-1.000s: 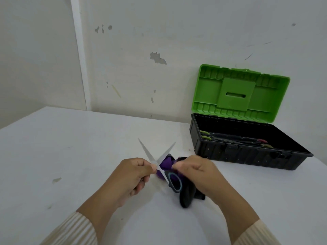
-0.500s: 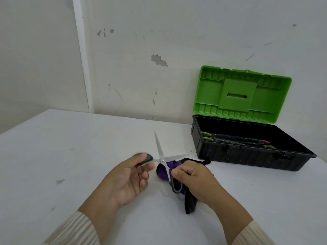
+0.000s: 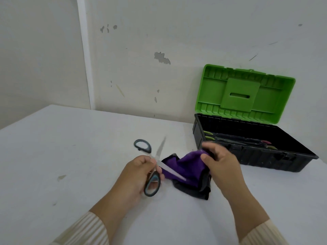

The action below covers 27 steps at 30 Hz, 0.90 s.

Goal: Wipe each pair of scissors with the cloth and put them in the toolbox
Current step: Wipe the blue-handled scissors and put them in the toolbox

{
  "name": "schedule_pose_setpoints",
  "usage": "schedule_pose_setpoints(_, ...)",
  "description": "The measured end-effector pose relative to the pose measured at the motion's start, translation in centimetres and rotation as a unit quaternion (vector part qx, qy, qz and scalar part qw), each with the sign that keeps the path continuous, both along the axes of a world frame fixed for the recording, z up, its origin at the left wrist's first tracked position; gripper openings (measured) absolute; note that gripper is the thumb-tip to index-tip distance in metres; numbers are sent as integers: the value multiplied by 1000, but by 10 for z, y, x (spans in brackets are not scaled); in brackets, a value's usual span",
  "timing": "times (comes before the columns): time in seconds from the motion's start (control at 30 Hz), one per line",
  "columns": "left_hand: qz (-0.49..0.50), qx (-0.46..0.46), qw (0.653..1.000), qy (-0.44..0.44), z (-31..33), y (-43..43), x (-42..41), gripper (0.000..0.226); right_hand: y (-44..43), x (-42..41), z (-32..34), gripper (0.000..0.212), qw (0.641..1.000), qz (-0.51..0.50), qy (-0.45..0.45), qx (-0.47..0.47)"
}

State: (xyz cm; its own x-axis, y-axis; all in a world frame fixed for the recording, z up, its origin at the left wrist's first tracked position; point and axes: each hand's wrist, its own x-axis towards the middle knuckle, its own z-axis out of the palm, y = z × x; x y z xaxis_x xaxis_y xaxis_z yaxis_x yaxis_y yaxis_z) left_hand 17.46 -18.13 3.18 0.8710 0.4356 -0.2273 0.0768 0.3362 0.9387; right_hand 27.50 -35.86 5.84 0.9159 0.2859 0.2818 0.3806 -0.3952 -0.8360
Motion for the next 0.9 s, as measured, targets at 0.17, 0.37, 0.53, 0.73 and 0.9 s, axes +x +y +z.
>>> schedule_pose_setpoints(0.17, -16, 153, 988, 15, -1, -15, -2, 22, 33, -31, -2, 17, 989, 42, -136, -40)
schedule_pose_setpoints(0.37, -20, 188, 982, -4, -7, -24, -1, 19, 48, -30, -10, 16, 974, 87, -176, -117)
schedule_pose_setpoints(0.53, -11, 206, 978, -3, -7, -22, 1, 18, 51, -36, -11, 15, 975, 117, -146, -121)
schedule_pose_setpoints(0.73, -12, 191, 981, -9, -3, -19, 0, 17, 53, -34, -17, 13, 975, 80, -179, -105)
schedule_pose_setpoints(0.9, -22, 199, 980, -5, 1, -17, 0, 16, 52, -31, -18, 14, 982, 55, -162, -84)
